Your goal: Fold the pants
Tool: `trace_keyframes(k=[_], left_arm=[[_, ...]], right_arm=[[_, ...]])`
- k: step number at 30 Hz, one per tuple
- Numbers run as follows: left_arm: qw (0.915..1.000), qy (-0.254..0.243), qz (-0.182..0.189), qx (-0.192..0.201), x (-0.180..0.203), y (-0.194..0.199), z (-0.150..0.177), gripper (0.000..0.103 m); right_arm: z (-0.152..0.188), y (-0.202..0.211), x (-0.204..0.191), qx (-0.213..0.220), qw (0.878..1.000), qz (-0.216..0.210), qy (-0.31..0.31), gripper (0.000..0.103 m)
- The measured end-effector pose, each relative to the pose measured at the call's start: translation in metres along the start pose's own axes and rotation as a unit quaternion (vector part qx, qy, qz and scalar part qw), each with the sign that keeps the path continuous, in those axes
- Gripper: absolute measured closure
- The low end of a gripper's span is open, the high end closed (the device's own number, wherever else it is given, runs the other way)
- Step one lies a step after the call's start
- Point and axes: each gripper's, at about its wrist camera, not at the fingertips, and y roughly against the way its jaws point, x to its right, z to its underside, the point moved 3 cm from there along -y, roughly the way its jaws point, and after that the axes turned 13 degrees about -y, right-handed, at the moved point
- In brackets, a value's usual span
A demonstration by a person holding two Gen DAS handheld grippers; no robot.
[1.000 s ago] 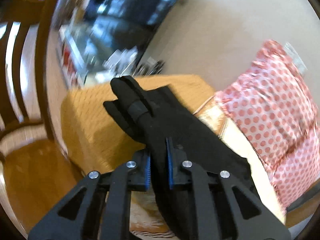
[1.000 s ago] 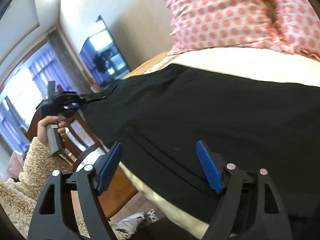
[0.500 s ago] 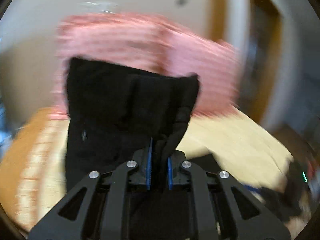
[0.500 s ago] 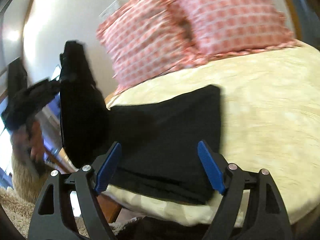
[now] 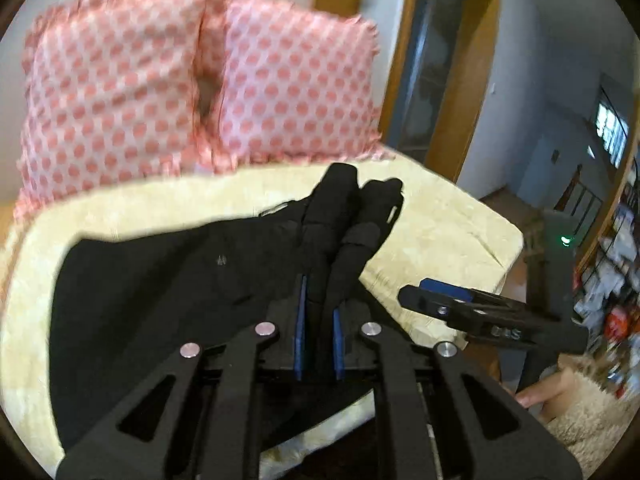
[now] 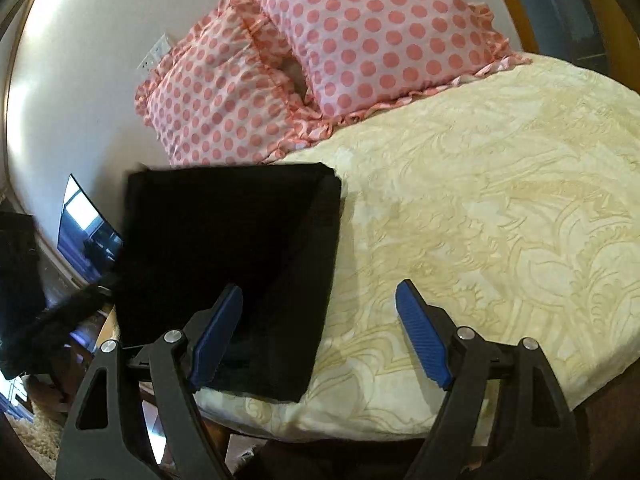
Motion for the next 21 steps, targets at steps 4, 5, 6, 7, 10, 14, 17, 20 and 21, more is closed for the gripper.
trace_keyframes(k=[4, 5, 6, 7, 10, 14, 17, 20, 21], left_arm=[[0.9967, -0.027, 0.031, -0.07, 0.023, -0.031, 0.033, 0.092], [0.9959, -0.023, 0.038, -0.079, 0.025, -0.038, 0.04, 0.092], [0.9958, -0.026, 0.037, -0.08, 0.027, -0.039, 0.045, 0.091], [0.9961, -0.032, 0.032, -0.076, 0.029, -0.038, 0.047, 0.091], [0.9962, -0.03, 0.052, -0.063, 0.027, -0.029, 0.047, 0.08], [0.9929, 0.02, 0.117, 0.005, 0.002, 0.017, 0.044, 0.037], [0.9947, 0.075, 0.041, 0.058, -0.036, 0.043, 0.043, 0.013], [0.992, 0.088, -0.091, -0.002, -0.067, 0.03, 0.049, 0.013], [0.9892, 0.089, -0.114, -0.021, -0.072, 0.026, 0.053, 0.013]], right_arm=[[-0.002, 0.0, 0.009, 0.003, 1.0, 0.015, -0.01, 0.022], [-0.003, 0.0, 0.01, 0.005, 1.0, 0.019, -0.013, 0.022], [-0.004, 0.0, 0.01, 0.006, 1.0, 0.021, -0.013, 0.022], [-0.005, 0.0, 0.01, 0.008, 1.0, 0.022, -0.012, 0.022], [-0.011, 0.004, 0.001, 0.025, 0.999, 0.026, 0.007, 0.022], [-0.02, 0.014, -0.023, 0.061, 0.997, 0.007, 0.045, 0.022], [-0.019, 0.009, -0.048, 0.058, 0.994, -0.019, 0.086, 0.022], [-0.001, -0.02, -0.082, -0.012, 0.989, -0.036, 0.141, 0.022], [0.006, -0.027, -0.091, -0.02, 0.987, -0.041, 0.156, 0.022]])
